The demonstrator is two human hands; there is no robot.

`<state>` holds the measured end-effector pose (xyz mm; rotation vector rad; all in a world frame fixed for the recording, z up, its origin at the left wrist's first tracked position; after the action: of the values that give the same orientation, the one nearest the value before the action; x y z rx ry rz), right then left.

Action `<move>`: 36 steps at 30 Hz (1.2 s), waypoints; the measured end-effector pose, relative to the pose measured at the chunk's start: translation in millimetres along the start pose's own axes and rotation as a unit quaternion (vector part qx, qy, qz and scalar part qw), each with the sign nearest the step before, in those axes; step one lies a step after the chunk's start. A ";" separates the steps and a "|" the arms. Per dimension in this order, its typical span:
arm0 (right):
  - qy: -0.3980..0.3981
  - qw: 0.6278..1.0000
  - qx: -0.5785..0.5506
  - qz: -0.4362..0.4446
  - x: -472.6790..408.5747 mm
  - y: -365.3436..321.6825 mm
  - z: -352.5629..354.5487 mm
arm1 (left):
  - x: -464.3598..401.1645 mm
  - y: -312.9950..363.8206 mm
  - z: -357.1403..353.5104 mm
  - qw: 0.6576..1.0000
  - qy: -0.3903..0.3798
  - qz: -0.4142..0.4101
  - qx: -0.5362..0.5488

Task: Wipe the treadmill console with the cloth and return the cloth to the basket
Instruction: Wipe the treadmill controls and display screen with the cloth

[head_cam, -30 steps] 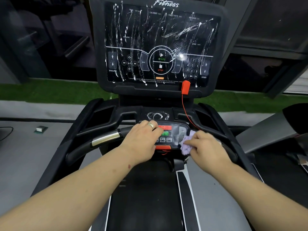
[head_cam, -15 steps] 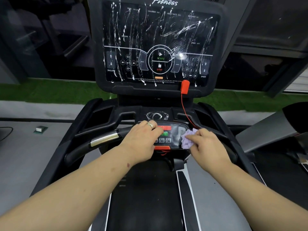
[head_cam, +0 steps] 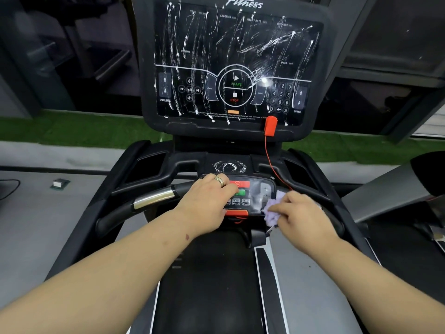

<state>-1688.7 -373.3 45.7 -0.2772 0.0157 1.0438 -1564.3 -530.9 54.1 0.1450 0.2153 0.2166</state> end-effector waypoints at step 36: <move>0.095 0.995 -0.013 0.018 -72.1 -84.9 25.0 | 37.5 -92.1 19.8 0.984 0.034 0.173 0.025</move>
<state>-1655.7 -468.8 98.7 -0.4004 0.1785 1.0514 -1505.9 -613.7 50.6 0.2244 0.2639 0.5635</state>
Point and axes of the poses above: each hand's wrist, its own x-axis away from the middle knuckle, its own z-axis out of the back of the hand, y = z × x, the point moved 8 cm from there along -x, towards the middle knuckle, and after that the axes turned 1 degree about -z, right-handed, at the moved point
